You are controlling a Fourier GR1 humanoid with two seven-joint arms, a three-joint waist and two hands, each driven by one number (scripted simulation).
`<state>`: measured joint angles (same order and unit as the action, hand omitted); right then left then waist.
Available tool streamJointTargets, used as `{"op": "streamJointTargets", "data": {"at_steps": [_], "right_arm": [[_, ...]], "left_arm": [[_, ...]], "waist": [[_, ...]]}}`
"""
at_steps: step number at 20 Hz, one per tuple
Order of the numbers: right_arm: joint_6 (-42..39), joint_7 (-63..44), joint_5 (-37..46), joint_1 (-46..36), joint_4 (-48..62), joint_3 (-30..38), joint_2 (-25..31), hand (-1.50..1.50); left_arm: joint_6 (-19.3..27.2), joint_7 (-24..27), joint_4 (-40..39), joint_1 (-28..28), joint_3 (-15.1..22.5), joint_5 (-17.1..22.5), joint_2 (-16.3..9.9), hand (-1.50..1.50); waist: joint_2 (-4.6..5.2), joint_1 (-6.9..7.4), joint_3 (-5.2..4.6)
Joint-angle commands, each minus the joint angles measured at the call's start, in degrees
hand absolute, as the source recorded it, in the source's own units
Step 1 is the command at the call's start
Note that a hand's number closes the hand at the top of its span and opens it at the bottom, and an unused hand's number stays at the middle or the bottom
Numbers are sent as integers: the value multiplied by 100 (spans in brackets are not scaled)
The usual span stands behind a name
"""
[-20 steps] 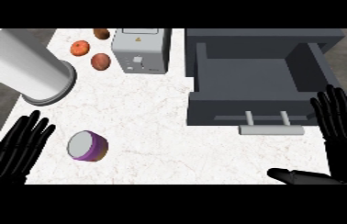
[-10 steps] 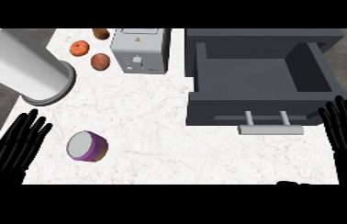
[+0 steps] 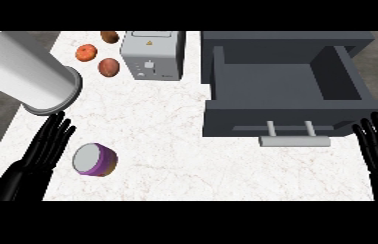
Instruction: Pick up the can, place it into the drawer and close the drawer
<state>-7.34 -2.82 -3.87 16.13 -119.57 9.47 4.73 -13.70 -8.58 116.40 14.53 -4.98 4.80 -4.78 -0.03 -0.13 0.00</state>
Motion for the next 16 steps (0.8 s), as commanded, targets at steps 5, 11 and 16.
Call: {"op": "streamJointTargets", "data": {"at_steps": [5, 11, 16], "right_arm": [[-210, 214, -66, 290, -116, 101, -163, -150], [-88, -187, 128, -307, 42, 164, -20, -150], [-134, 272, 374, -59, 197, -18, -333, -150]], "left_arm": [[-109, 572, -846, -155, -206, -216, 4, -150], [-194, 1044, -1705, -559, -750, -68, -237, -150], [-13, 1497, -1983, -411, -523, -547, 3, -150]], "waist": [[-2, -5, 0], [4, 5, -1], [1, 4, 0]]}}
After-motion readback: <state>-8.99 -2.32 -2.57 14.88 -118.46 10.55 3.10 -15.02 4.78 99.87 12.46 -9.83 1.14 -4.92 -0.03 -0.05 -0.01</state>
